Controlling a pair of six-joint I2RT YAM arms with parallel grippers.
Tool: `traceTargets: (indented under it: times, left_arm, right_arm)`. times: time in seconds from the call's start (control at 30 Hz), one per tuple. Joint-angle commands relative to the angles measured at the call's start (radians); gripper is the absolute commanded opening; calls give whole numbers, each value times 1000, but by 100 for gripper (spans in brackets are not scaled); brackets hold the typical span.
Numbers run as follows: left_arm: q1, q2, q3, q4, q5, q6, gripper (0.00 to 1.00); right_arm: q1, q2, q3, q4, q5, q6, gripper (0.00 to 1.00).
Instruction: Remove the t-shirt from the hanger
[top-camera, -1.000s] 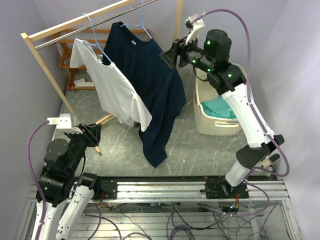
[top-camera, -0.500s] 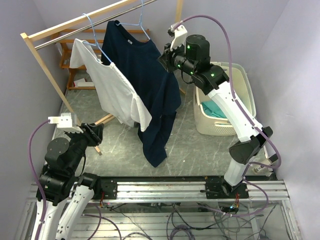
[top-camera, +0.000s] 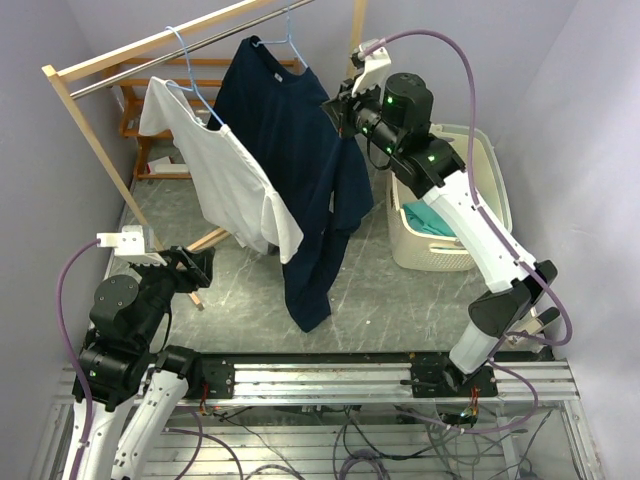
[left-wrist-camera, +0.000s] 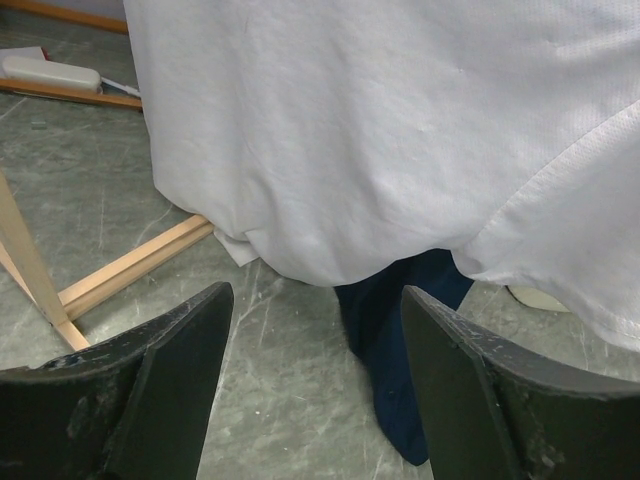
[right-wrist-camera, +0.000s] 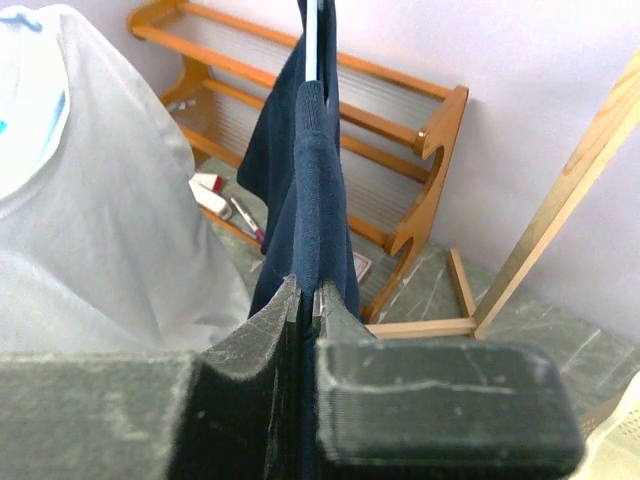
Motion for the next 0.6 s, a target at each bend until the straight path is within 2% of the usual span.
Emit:
traceTargets:
  times: [0.0, 0.3, 0.57]
  left_arm:
    - [9, 8, 21, 21, 21, 6, 79]
    - [9, -23, 11, 35, 43, 16, 77]
    - [9, -28, 8, 62, 102, 38, 77]
  right_arm:
    - [-14, -57, 14, 164, 10, 26, 0]
    - [-25, -76, 50, 182, 15, 34, 0]
    - [-27, -310, -178, 263, 57, 29, 0]
